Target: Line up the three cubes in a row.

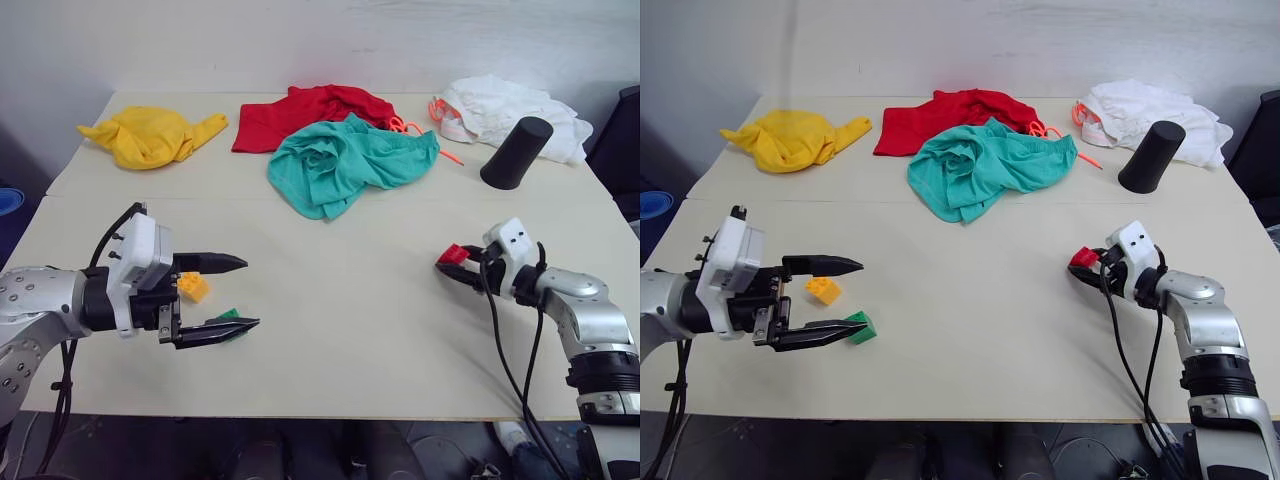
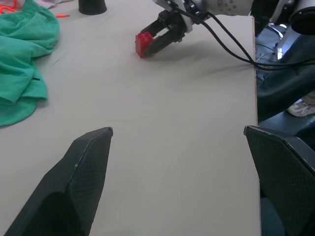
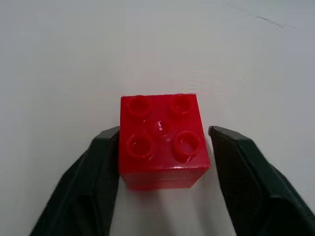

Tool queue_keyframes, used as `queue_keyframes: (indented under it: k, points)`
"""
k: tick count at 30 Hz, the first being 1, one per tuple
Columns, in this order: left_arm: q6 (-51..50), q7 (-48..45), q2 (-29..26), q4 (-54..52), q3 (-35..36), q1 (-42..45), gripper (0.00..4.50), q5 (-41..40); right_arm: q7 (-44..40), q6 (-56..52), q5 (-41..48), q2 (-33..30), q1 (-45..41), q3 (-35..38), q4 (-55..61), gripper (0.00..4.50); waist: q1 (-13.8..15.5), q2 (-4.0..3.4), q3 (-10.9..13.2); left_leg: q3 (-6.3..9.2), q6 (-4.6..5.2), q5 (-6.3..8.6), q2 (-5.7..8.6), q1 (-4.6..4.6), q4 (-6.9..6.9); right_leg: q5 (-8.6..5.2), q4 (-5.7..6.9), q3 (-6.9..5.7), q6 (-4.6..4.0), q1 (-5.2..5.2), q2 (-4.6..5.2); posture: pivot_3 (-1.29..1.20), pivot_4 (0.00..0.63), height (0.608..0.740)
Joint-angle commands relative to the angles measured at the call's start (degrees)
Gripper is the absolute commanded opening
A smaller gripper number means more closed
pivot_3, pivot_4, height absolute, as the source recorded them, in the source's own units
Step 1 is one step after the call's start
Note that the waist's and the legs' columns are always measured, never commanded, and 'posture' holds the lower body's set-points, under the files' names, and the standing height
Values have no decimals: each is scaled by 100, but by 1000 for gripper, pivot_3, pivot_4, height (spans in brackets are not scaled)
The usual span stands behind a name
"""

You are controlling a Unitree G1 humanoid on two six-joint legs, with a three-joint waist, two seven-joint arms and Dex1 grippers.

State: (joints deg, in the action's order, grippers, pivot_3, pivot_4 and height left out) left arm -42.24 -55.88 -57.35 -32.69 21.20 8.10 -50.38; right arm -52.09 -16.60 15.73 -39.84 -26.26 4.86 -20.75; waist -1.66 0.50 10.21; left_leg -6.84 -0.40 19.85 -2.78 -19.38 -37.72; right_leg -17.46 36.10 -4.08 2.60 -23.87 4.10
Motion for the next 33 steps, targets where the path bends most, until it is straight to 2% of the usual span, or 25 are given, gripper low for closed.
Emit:
queue_keyframes:
  k: [1, 5, 8, 12, 15, 20, 25, 31, 32, 33]
  points:
    - [180, -192, -99, 61, -49, 118, 4500, 73, -548, 149, 182, -105, -71, 26, 194, 1489, -1, 0, 0, 0, 0, 0, 0, 0, 0, 0, 0, 0, 0, 0, 0, 0, 150, 740]
    - [343, -516, -145, 159, -320, 228, 4500, 228, -1895, 43, 721, -279, 180, -267, 1313, 1498, 3, -1, 1, 0, 0, 0, -1, 0, -1, 0, 2, 0, 1, -1, -2, 0, 150, 740]
    - [538, -973, -284, 100, -579, 62, 4500, 438, -2439, -107, 889, -381, 406, -647, 2158, 1498, 3, -1, 1, 0, -3, 2, -6, 1, -2, 0, 1, 0, 1, 0, -7, 0, 150, 740]
    - [797, -1304, -388, -43, -809, -52, 4500, 632, -2781, 314, 494, -423, 535, -1211, 2531, 1498, 9, -1, 1, 1, -3, 3, -5, 1, -2, 0, 0, 0, 1, 0, -6, 0, 150, 740]
    - [917, -1328, -326, -55, -897, 16, 4500, 706, -2690, 1030, 34, -250, 677, -1499, 2213, 1498, 20, 0, 2, 1, -1, 4, -3, 0, -4, 0, -1, 0, 1, 1, -5, 0, 150, 740]
    - [1007, -1300, -297, -54, -903, -57, 4500, 775, -2614, 1888, -327, -94, 799, -1663, 1731, 1498, 16, 1, 2, 0, 2, 6, -2, -3, -12, 0, 1, 1, 1, 1, -3, 0, 150, 740]
    - [941, -961, -162, -42, -723, -289, 4500, 846, -2620, 1872, -263, -38, 755, -1662, 1600, 1498, 3, 2, 2, -1, 2, 6, -5, 3, -21, 0, 11, 4, 1, 3, -5, 0, 150, 740]
    - [954, -272, 261, -110, -15, -1441, 4500, 1121, -2806, 1180, 224, -186, 652, -1432, 1932, 3468, 2, 3, 1, -1, 5, 9, -8, 3, -23, -1, 15, 8, 0, 1, -3, 0, 150, 740]
    - [937, -143, 417, -126, 240, -1716, 4500, 1114, -2824, 1009, 366, -245, 642, -1335, 2084, 3899, 1, 3, 1, 0, 5, 10, -9, 2, -23, -1, 15, 6, -1, 1, -3, 0, 150, 740]
    - [953, -66, 556, -151, 489, -1987, 4500, 1125, -2832, 840, 497, -306, 629, -1240, 2239, 4102, 4, 2, 2, 0, 6, 10, -8, 1, -23, -1, 15, 7, -1, 0, -2, 0, 150, 740]
